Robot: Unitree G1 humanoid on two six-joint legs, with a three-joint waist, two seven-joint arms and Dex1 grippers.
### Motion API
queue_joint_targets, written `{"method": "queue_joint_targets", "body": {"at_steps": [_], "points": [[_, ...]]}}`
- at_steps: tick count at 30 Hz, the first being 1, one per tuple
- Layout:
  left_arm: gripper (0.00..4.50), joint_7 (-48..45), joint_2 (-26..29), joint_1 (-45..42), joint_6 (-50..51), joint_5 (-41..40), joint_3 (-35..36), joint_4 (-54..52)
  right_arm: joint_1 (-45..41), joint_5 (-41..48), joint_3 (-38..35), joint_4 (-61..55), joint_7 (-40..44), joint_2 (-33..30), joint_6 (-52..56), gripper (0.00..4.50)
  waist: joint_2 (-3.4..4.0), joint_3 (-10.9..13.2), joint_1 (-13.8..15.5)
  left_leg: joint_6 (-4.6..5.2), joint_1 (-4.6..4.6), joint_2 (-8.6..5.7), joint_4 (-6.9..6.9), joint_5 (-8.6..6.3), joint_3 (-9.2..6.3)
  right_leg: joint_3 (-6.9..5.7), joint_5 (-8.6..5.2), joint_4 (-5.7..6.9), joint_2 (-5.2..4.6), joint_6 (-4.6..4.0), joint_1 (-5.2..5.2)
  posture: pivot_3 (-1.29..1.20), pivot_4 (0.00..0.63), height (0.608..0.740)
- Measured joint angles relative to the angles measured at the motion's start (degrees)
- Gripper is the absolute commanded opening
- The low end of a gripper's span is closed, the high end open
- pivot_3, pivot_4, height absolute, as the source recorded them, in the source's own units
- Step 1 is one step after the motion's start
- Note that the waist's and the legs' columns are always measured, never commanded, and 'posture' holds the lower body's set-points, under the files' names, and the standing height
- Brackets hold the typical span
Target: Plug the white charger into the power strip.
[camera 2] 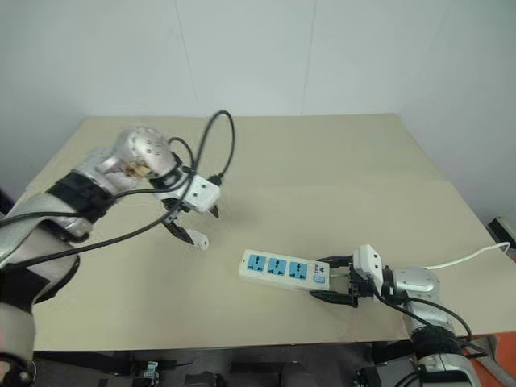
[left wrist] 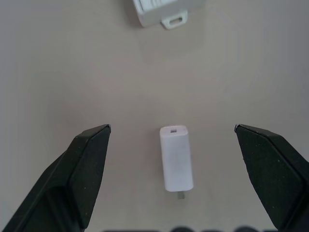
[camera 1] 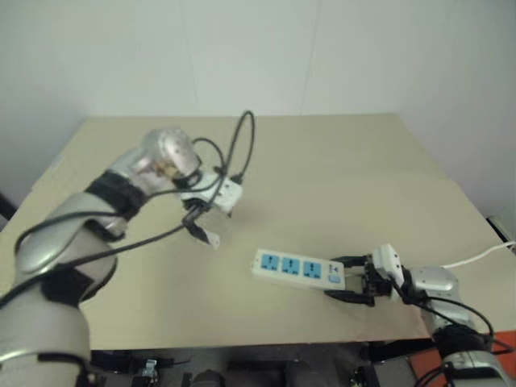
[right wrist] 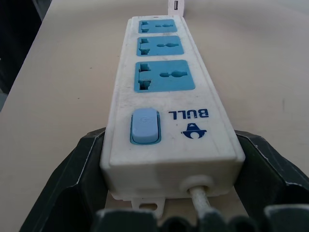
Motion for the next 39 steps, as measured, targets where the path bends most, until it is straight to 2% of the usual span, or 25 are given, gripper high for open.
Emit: {"method": "queue_joint_targets", "body": {"at_steps": [6, 17, 22, 39], "points": [[4.50, -0.01, -5.70, -1.01, -0.21, 1.99, -2.86, 4.46, -0.70, -0.46, 0.17, 0.76, -1.35, 0.58, -0.80, 3.41, -0.01, 0.00, -0.13, 0.00, 0.02, 0.00, 0.00, 0.00, -0.01, 0.03, -0.01, 0.04, 0.02, 0.01, 0.02, 0.00, 0.150, 0.740], [4.50, 0.00, -7.19, -1.02, -2.66, 7.32, -6.24, 5.95, -0.39, -0.63, 0.23, 0.86, -2.52, 0.67, -2.50, 3.41, -0.02, 0.01, 0.05, 0.00, 0.10, 0.00, 0.00, 0.00, -0.02, 0.03, -0.01, 0.04, 0.02, 0.01, 0.10, 0.00, 0.150, 0.740], [4.50, 0.52, -8.26, -0.22, -3.55, 14.58, -3.09, 8.49, -0.49, -0.74, 0.23, 1.25, -3.21, 1.11, -3.00, 3.41, -0.02, 0.00, -0.08, 0.00, 0.17, 0.00, 0.00, 0.00, -0.02, 0.03, -0.02, 0.04, 0.03, 0.03, 0.15, 0.00, 0.150, 0.740], [4.50, 1.19, -12.55, 4.02, -6.17, 27.20, 3.35, 11.14, -1.52, -1.70, 0.23, 2.76, -6.54, 1.99, -4.51, 3.41, -0.05, 0.00, -0.05, 0.00, 0.24, -0.01, 0.01, 0.00, -0.03, 0.04, 0.00, 0.07, 0.03, 0.06, 0.22, 0.00, 0.150, 0.740]]}}
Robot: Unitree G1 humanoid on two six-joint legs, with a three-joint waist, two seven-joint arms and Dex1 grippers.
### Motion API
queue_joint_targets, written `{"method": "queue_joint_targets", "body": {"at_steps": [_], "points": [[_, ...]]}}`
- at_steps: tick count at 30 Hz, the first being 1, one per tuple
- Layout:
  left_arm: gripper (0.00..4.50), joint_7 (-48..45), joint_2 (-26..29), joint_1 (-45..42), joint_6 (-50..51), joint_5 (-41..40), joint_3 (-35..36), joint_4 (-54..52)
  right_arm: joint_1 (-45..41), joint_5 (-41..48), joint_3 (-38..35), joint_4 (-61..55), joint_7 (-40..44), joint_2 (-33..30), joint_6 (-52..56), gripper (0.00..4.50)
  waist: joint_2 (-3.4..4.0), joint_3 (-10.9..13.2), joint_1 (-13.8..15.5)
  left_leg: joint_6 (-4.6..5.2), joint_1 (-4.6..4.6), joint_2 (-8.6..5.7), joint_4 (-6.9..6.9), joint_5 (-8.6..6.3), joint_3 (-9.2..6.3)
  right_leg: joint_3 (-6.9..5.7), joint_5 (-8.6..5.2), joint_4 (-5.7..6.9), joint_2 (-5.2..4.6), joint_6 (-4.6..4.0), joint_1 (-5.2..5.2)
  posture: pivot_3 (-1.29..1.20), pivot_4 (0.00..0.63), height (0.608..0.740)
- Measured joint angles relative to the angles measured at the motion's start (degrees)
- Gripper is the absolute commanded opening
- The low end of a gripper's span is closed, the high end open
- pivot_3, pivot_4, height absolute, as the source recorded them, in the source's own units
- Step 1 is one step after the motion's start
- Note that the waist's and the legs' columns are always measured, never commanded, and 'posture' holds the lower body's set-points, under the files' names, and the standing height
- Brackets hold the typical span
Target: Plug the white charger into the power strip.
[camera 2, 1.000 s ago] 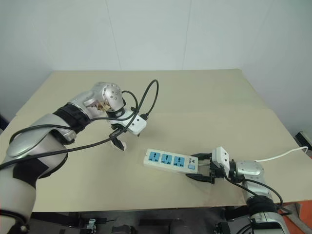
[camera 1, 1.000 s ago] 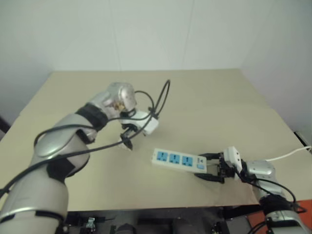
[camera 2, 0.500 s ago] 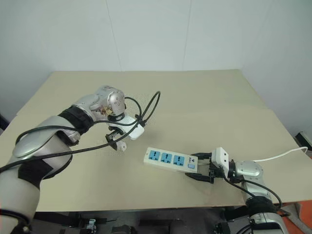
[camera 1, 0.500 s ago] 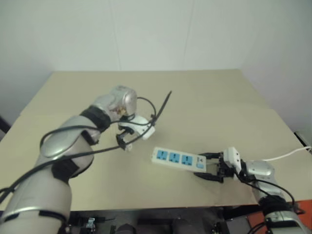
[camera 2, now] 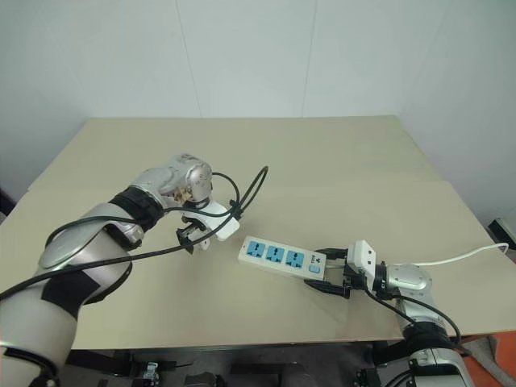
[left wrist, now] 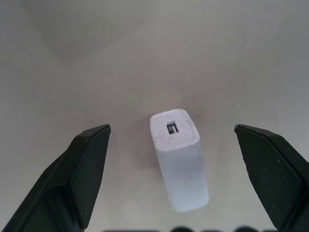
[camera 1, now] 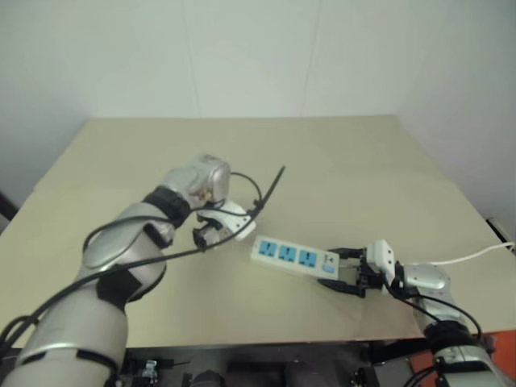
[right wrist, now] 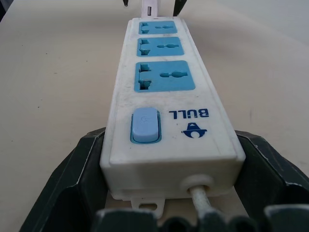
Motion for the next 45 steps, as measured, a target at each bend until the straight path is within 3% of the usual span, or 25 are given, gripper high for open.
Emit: {"method": "queue_joint_targets", "body": {"at_steps": [8, 11, 20, 30, 33, 39, 42, 45], "points": [[4.50, -0.07, -1.29, 0.68, -1.04, 2.67, 2.51, 1.77, 0.65, -0.26, -0.09, -0.99, -0.62, -0.07, -0.01, 3.41, 0.00, 0.00, 0.07, 0.00, 0.00, 0.00, 0.00, 0.00, 0.00, 0.00, 0.00, 0.00, 0.00, 0.00, 0.00, 0.00, 0.150, 0.740], [3.95, -0.04, -1.92, 0.68, -1.46, 3.97, 2.82, 2.36, 0.69, -0.30, -0.06, -1.16, -0.83, -0.08, 0.00, 3.41, 0.00, 0.00, 0.03, 0.00, 0.00, 0.00, 0.00, 0.00, 0.00, 0.00, 0.00, 0.00, 0.00, 0.00, 0.00, 0.00, 0.150, 0.740], [1.11, 0.36, -2.23, 1.65, -3.20, 6.69, 3.67, 2.38, 1.21, -0.46, 0.05, -2.12, -1.70, -0.16, 0.41, 3.41, -0.01, -0.01, 0.00, 0.00, 0.01, 0.00, 0.00, 0.00, 0.01, 0.02, 0.00, 0.02, 0.00, 0.00, 0.00, 0.00, 0.150, 0.740], [1.03, 0.31, -2.28, 2.62, -3.44, 6.45, 7.79, 1.14, 1.38, -0.46, 0.05, -2.44, -1.80, -0.50, 0.49, 3.41, -0.01, -0.01, 0.19, 0.00, 0.00, -0.01, 0.00, 0.00, 0.00, 0.01, 0.01, 0.02, 0.00, 0.01, 0.01, 0.00, 0.150, 0.740], [1.03, -0.52, -1.55, 2.70, -1.57, 1.34, 10.71, -2.01, 1.29, -0.46, 0.13, -2.52, -1.76, -0.51, 0.48, 3.41, -0.01, 0.00, 0.14, 0.00, -0.02, 0.00, 0.00, 0.00, 0.00, 0.01, 0.02, 0.02, -0.01, 0.00, 0.00, 0.00, 0.150, 0.740], [1.03, -1.13, 8.58, 0.12, 15.70, -25.51, 16.83, -16.98, -1.26, -1.03, 1.35, -0.73, 0.10, -0.52, 0.23, 3.41, 0.01, 0.01, -0.74, 0.00, -0.02, 0.01, -0.02, 0.00, -0.03, 0.00, 0.01, 0.04, -0.02, 0.01, -0.03, 0.00, 0.150, 0.740], [1.03, -1.17, 11.36, 2.15, 25.92, -39.51, 24.82, -22.17, -3.46, -1.54, 2.15, 1.28, 1.80, -0.46, -0.06, 3.41, 0.04, -0.01, -1.02, 0.00, 0.00, 0.01, -0.01, 0.00, -0.06, -0.05, 0.01, 0.04, -0.03, 0.01, -0.03, 0.00, 0.150, 0.740], [1.03, -0.77, 10.58, 7.93, 34.17, -47.76, 33.61, -25.28, -4.91, -1.72, 2.89, 2.11, 3.35, -0.04, -0.06, 3.41, 0.08, -0.02, -1.15, 0.01, 0.04, 0.03, 0.01, 0.00, -0.08, -0.07, 0.01, 0.10, -0.02, -0.01, -0.03, 0.00, 0.150, 0.740]]}}
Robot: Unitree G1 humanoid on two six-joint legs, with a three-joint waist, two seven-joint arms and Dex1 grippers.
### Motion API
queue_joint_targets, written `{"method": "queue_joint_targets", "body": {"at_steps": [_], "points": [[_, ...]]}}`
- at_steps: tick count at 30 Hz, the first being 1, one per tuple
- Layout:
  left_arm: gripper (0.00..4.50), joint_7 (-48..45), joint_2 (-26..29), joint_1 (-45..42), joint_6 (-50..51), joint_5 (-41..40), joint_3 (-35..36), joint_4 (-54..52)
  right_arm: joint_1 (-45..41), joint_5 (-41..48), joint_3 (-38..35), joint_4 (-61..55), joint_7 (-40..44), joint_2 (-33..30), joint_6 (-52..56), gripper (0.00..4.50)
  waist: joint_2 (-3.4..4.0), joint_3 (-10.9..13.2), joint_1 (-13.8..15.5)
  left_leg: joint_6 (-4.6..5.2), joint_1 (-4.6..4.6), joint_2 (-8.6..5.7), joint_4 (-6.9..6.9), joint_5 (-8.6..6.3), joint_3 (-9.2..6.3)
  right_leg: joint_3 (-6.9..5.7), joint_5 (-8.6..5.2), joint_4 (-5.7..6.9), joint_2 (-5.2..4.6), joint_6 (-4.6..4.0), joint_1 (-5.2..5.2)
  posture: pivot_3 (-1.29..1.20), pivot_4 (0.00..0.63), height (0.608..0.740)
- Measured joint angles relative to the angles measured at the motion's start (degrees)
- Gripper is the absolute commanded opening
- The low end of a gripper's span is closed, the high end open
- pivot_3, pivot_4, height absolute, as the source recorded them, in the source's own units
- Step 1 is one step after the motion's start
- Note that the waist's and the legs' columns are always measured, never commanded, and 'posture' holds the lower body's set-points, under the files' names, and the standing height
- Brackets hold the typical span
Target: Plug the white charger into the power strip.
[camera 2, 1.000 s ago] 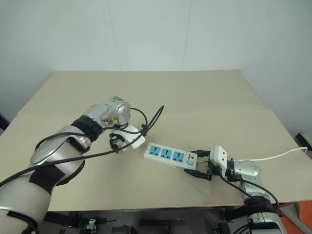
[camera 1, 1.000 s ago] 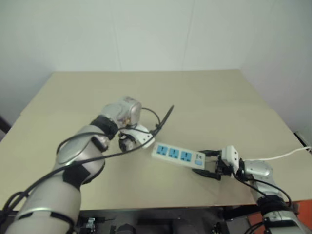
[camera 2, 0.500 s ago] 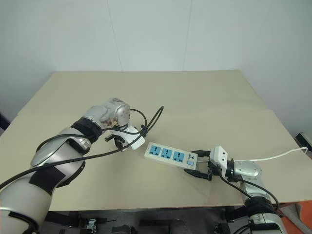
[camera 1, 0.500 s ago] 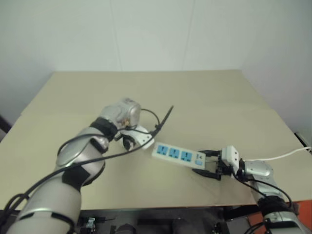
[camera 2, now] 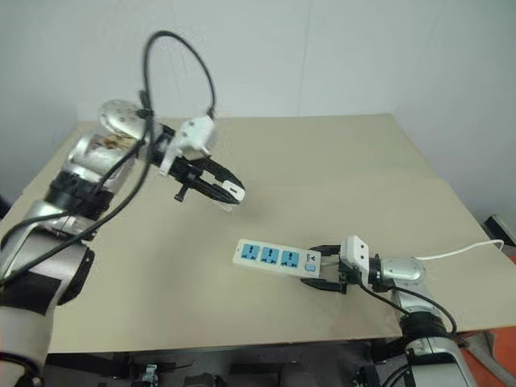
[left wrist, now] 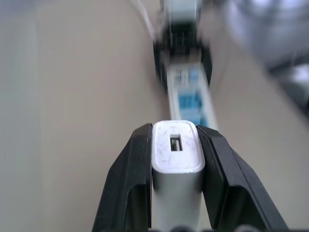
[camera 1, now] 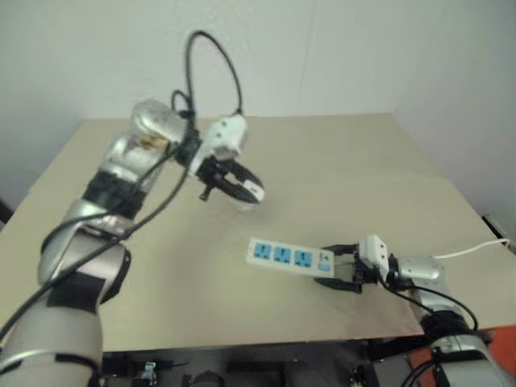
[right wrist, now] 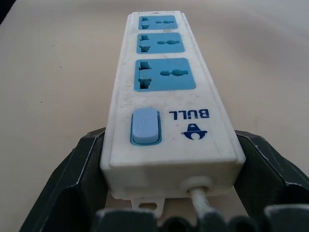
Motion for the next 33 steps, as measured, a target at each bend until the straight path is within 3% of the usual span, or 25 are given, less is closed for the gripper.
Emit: {"method": "queue_joint_targets", "body": {"at_steps": [4, 11, 23, 28, 33], "points": [[1.03, 4.86, -3.53, 10.42, 12.69, -9.95, 9.75, -6.07, -1.71, -0.09, 1.03, 1.72, 1.65, 1.38, 0.51, 3.41, 0.01, -0.01, -0.01, 0.00, -0.04, 0.01, 0.09, 0.00, -0.11, -0.07, 0.02, -0.01, -0.01, -0.03, 0.00, 0.00, 0.150, 0.740], [1.03, 11.70, -9.97, 20.19, 16.59, -10.86, 11.13, -11.91, -3.71, -0.50, 1.47, 5.66, 3.55, 2.77, 0.14, 3.41, 0.00, -0.02, 0.12, -0.01, 0.00, 0.00, 0.19, 0.01, -0.13, -0.08, 0.04, 0.01, -0.02, -0.05, 0.10, 0.00, 0.150, 0.740], [1.03, 9.60, -13.80, 22.66, 12.28, -8.37, 10.93, -12.40, -5.32, -1.64, 1.53, 8.66, 3.57, 4.57, -1.51, 3.41, -0.01, -0.05, -0.90, -0.02, 0.55, 0.01, 0.05, 0.00, -0.11, -0.04, 0.02, -0.06, 0.02, -0.04, 0.62, 0.00, 0.150, 0.740], [1.03, 2.58, -14.48, 24.18, 2.36, -4.15, 7.96, -8.00, -5.61, -2.10, 1.59, 8.93, 3.57, 5.24, -1.68, 3.41, -0.01, -0.05, -1.34, -0.02, 0.66, 0.00, 0.01, 0.00, -0.11, -0.06, 0.01, -0.14, 0.01, -0.02, 0.81, 0.00, 0.150, 0.740], [1.03, 0.81, -18.52, 24.14, -3.37, -1.37, 7.31, -0.70, -5.78, -2.17, 1.79, 8.89, 3.82, 5.60, -1.57, 3.41, -0.02, -0.05, -1.38, -0.02, 0.63, 0.00, 0.01, 0.00, -0.12, -0.07, 0.01, -0.18, 0.01, -0.01, 0.82, 0.00, 0.150, 0.740]]}}
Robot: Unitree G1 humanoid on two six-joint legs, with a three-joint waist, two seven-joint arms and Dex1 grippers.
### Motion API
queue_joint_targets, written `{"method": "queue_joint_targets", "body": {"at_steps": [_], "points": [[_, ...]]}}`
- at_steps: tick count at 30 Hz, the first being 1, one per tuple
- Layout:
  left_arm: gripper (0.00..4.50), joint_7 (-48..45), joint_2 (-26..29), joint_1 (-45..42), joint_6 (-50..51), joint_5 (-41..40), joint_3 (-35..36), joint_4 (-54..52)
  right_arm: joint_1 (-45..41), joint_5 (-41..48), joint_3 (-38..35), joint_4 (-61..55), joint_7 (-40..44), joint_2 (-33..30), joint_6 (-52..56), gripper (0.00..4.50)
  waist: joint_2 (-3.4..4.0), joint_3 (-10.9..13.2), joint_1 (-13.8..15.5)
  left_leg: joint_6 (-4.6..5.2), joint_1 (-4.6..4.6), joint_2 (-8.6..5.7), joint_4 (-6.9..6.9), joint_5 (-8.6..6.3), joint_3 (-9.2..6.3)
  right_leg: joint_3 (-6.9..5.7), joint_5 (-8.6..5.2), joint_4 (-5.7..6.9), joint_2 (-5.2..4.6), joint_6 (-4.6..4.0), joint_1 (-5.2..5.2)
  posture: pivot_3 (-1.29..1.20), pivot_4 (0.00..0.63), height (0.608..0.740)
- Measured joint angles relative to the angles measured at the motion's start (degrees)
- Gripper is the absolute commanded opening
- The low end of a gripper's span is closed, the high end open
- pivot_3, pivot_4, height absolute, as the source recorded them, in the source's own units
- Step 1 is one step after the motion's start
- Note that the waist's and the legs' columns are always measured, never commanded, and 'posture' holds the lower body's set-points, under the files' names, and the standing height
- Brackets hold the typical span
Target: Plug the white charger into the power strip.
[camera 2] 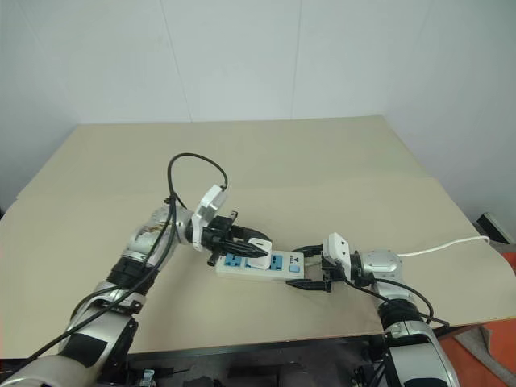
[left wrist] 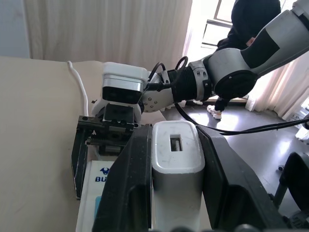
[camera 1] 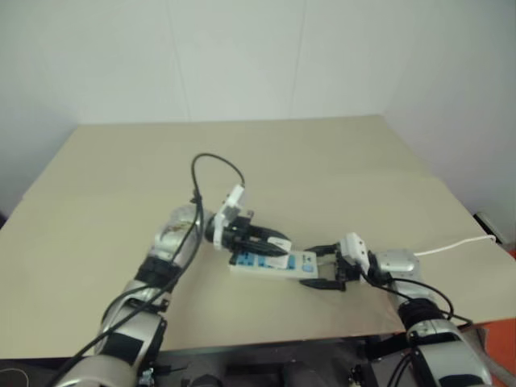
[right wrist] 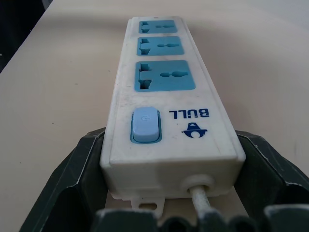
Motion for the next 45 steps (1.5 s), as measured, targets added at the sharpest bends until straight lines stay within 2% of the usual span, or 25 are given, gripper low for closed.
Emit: {"method": "queue_joint_targets", "body": {"at_steps": [7, 18, 38, 45], "points": [[1.03, 0.03, -3.66, -1.55, -4.55, 2.12, 0.53, 6.02, -0.08, -0.04, 0.14, -0.41, 0.13, -0.07, 1.57, 3.41, -0.01, 0.00, -0.03, 0.00, -0.01, -0.01, -0.03, 0.00, 0.00, 0.01, -0.01, -0.01, 0.00, 0.01, 0.00, 0.00, 0.150, 0.740], [1.03, 0.31, -4.94, -1.58, -10.58, 4.62, 1.62, 11.49, 0.30, 0.01, 1.13, -2.28, 1.22, -0.10, 4.14, 3.41, -0.01, 0.00, 0.06, 0.00, -0.02, -0.02, -0.05, 0.00, -0.01, 0.00, -0.01, -0.07, -0.01, 0.02, 0.01, 0.00, 0.150, 0.740], [1.03, 1.65, -6.71, -1.57, -13.53, 7.83, 1.98, 14.25, 0.79, 0.02, 1.10, -2.99, 0.71, -0.07, 4.21, 3.41, -0.02, 0.01, 0.05, 0.00, -0.03, -0.02, -0.08, 0.00, -0.01, 0.00, -0.06, -0.10, -0.01, 0.10, 0.03, 0.00, 0.150, 0.740], [1.03, 1.81, -7.03, -1.51, -17.90, 9.29, 1.94, 15.11, 1.06, 0.03, 1.09, -3.03, -0.05, -0.07, 4.21, 3.41, -0.03, -0.01, 0.12, 0.00, -0.01, -0.02, -0.09, 0.00, -0.01, 0.00, -0.20, -0.12, -0.01, 0.34, 0.21, 0.00, 0.150, 0.740]]}}
